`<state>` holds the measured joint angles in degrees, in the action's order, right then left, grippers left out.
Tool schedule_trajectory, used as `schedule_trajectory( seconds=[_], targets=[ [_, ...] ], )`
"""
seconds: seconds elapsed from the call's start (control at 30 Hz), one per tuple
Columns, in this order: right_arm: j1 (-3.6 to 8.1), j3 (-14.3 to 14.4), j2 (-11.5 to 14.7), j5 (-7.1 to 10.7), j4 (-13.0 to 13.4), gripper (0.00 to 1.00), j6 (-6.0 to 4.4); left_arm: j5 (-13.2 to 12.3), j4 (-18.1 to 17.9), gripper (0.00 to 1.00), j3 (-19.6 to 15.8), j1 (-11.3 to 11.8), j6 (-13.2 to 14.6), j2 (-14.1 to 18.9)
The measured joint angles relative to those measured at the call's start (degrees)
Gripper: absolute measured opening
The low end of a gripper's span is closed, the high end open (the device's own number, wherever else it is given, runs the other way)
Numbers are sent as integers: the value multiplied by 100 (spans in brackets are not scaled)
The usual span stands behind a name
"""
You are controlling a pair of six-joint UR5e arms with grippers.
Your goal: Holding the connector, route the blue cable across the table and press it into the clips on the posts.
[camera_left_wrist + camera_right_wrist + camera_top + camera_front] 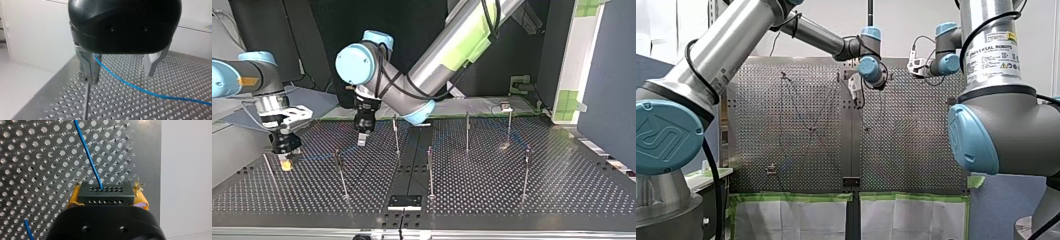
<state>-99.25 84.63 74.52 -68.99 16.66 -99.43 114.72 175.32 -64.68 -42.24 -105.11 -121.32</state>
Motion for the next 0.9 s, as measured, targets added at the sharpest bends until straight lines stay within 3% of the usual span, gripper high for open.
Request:
schedule_trajectory(
  seconds=[0.3, 0.5, 0.9],
  targets=[
    [0, 0, 0, 0, 0, 0, 0, 27, -398, 100, -412, -27, 176, 410],
    [0, 0, 0, 0, 0, 0, 0, 197, -687, 100, -697, -43, 268, 698],
    [0, 1, 0, 0, 0, 0, 0, 308, -1276, 100, -1290, -38, 184, 1288]
  ],
)
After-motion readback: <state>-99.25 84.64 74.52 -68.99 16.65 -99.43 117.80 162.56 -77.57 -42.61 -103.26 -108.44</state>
